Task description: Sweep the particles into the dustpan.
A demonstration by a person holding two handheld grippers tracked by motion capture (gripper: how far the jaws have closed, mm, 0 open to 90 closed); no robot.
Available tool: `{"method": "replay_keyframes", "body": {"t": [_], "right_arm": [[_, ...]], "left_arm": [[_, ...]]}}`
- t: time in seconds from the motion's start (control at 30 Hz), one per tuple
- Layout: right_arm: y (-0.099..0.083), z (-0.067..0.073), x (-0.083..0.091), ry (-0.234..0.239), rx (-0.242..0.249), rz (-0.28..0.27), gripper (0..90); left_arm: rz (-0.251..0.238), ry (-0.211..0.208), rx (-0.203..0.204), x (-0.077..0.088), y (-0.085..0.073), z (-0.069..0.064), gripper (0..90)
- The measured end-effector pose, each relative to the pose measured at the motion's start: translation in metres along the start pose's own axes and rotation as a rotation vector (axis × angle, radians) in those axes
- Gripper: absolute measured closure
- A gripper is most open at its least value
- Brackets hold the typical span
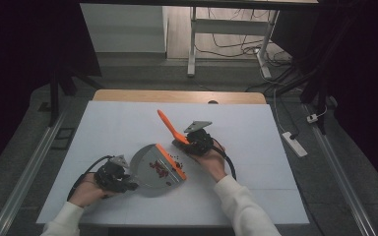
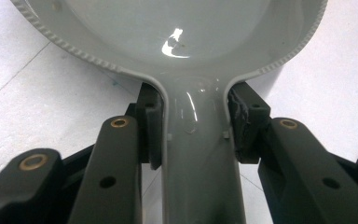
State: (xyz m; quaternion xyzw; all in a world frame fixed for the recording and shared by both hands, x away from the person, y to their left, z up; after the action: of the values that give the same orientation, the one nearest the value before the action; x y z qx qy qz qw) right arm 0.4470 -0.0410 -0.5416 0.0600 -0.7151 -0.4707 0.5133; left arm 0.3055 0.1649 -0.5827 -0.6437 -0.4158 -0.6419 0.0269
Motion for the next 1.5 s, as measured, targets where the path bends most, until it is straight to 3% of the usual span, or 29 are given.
{"method": "replay_keyframes", "body": {"t": [0.17,0.33,0.4,0.5,0.57,0.63,0.73,0.83,1.0,1.1,1.23,1.4,1.5], "right_arm": [[-0.003,0.007,-0.007,0.011,-0.009,0.014,69.9],[-0.004,0.023,-0.007,0.033,0.007,0.013,69.9],[-0.005,0.030,-0.006,0.078,-0.011,0.007,69.9],[-0.003,0.042,-0.005,0.096,0.001,0.000,69.9],[0.002,0.050,-0.001,0.168,-0.032,-0.027,69.9],[0.008,0.056,0.004,0.199,-0.042,-0.051,69.9],[0.016,0.056,0.013,0.182,-0.027,-0.098,69.9],[0.019,0.043,0.019,0.120,-0.028,-0.114,69.9],[0.007,0.018,0.016,0.007,-0.028,-0.062,69.9],[-0.001,0.012,0.008,-0.033,-0.014,-0.017,69.8],[-0.007,0.014,-0.004,-0.012,-0.018,0.005,69.9],[-0.004,0.032,-0.008,0.031,0.000,0.006,69.8],[0.001,0.047,-0.005,0.122,-0.029,-0.018,69.9]], "left_arm": [[0.000,0.001,0.001,0.000,0.000,0.000,61.6],[0.001,0.001,0.001,0.000,0.000,0.000,61.6],[0.003,0.001,0.001,0.000,0.000,0.000,61.6],[0.002,0.002,0.002,-0.001,0.000,0.000,61.6],[0.004,0.002,0.001,-0.001,0.000,0.000,61.6],[0.004,0.001,0.000,-0.001,0.000,0.000,61.6],[0.007,0.002,-0.001,-0.001,-0.001,0.000,61.6],[0.006,0.002,-0.002,-0.001,-0.001,-0.001,61.6],[0.007,0.001,0.000,-0.001,-0.001,-0.001,61.6],[0.008,0.002,0.000,-0.002,-0.001,-0.001,61.6],[0.010,0.004,-0.002,-0.002,-0.001,-0.001,61.6],[0.011,0.005,-0.003,-0.002,-0.001,-0.001,61.6],[0.011,0.004,-0.004,-0.002,-0.001,-0.001,61.6]]}}
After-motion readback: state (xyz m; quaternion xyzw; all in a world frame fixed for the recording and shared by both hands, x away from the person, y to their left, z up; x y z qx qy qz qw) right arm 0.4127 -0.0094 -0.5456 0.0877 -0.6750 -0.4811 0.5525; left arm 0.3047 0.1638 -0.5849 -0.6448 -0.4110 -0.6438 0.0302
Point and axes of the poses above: each handheld gripper's, and its own axes: x roughly backward along the jaws, y roughly out of its top, z roughly to its left, the point moved 8 cm from there along -x, roughly forward along the jaws, and after that the axes turned 3 degrees about -x, right-handed, at the moved point
